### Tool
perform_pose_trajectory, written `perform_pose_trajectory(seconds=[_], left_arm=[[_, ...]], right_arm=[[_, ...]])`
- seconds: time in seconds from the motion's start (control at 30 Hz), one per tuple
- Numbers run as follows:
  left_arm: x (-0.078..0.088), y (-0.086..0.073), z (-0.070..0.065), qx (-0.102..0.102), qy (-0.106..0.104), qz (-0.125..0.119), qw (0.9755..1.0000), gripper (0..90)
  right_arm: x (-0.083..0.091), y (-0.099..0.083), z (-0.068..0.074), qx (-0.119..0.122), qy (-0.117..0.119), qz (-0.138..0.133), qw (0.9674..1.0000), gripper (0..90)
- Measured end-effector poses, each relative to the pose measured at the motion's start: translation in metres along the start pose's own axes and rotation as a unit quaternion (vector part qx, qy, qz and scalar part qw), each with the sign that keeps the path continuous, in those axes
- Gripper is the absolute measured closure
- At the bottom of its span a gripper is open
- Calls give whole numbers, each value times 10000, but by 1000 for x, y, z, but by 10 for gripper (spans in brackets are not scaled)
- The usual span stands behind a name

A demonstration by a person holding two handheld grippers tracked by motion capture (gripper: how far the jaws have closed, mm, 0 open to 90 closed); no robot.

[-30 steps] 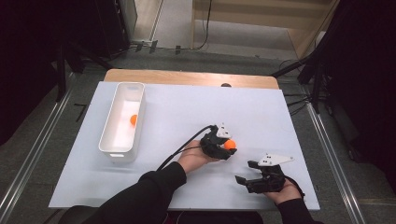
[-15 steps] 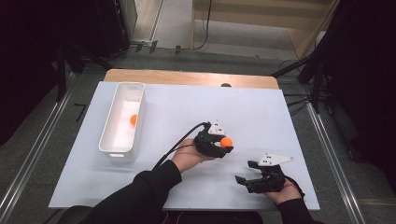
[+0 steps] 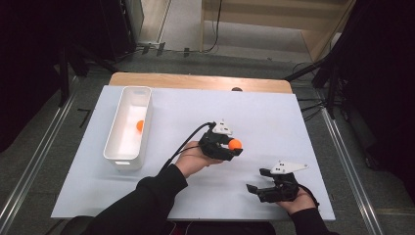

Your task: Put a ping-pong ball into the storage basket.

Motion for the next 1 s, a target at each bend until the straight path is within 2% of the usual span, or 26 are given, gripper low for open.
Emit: perform_pose_trajectory(seconds=[0.23,0.33,0.4,0.47,0.6,0.77,1.0], left_arm=[[8,6,-1,-2,-31,-26,10000,505],[12,8,-1,104,-87,22,9999,505],[13,10,-2,80,-23,32,10000,505],[15,11,-2,121,-59,22,9999,505],[18,13,-3,114,-66,53,9999,505],[23,16,-4,14,-37,143,9999,505],[30,20,-3,95,-40,197,9998,505]], right_arm=[[0,0,0,-4,-3,-2,10000,164],[0,1,-1,5,-34,-56,10000,164],[1,2,-2,11,-57,-119,9999,164],[2,2,-1,-13,-62,-126,9999,164],[1,2,-1,20,-42,-110,9999,164],[0,2,0,43,-17,-89,9999,164],[1,2,0,41,-23,-90,9999,164]])
Point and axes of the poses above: each handheld gripper's, and its own axes: x roughly backward along the jaws, y roughly out of its top, z roughly to its left, the point moved 5 cm from there along -x, roughly forward along the jaws, and after that the axes turned 2 degrees about x, right-handed, at the moved point
